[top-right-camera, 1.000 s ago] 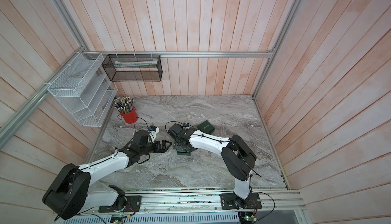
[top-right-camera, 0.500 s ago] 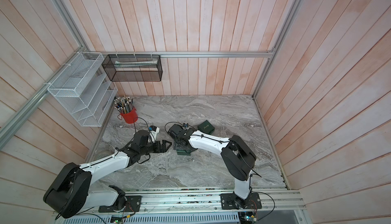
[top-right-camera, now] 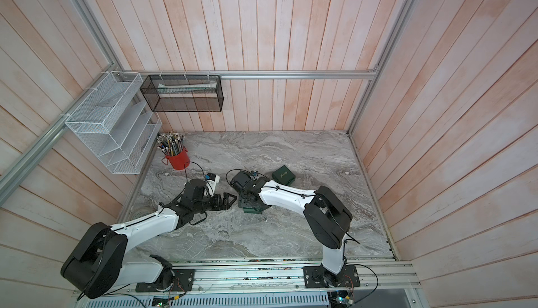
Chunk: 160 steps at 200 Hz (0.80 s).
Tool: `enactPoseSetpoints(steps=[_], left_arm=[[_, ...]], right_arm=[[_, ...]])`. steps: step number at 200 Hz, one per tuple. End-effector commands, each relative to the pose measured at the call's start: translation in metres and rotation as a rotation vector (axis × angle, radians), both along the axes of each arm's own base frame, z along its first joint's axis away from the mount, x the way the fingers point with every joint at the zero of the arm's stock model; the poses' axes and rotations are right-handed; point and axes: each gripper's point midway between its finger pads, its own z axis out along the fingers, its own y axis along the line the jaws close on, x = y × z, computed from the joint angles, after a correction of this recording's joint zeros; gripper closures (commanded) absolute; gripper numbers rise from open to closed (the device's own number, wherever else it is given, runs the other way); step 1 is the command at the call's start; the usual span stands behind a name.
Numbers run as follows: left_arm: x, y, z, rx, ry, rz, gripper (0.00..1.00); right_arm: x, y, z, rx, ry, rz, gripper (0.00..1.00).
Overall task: Take the rings out of the lift-off lid box
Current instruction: Close the lid on the jewelry box.
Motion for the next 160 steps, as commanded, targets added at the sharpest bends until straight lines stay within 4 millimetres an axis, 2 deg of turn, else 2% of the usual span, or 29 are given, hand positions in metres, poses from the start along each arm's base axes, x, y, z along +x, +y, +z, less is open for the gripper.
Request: enactPoseSetpoints(steps=[1,85,133,160], left_arm=[[0.0,-0.001,-0.002,0.002,-0.012,-0.018,0.0],[0.0,-0.002,-0.002,-0.001,-0.011,-0.021,0.0],[0.0,-0.002,-0.003,0.0,-0.009,-0.023,0.0],[0.0,-0.003,-0.003,-0.002,-0.006,-0.026,0.0]], right_arm=[[-0.006,-0.006,-0.012,-0.049,0.023,0.016,0.21],[-0.002,-0.006,-0.013,-0.056,0.017,-0.005,0.21],[0.004,-0.009,0.002,-0.05,-0.031,-0.031,0.21],[0.005,-0.009,0.003,-0.05,-0.034,-0.034,0.21]])
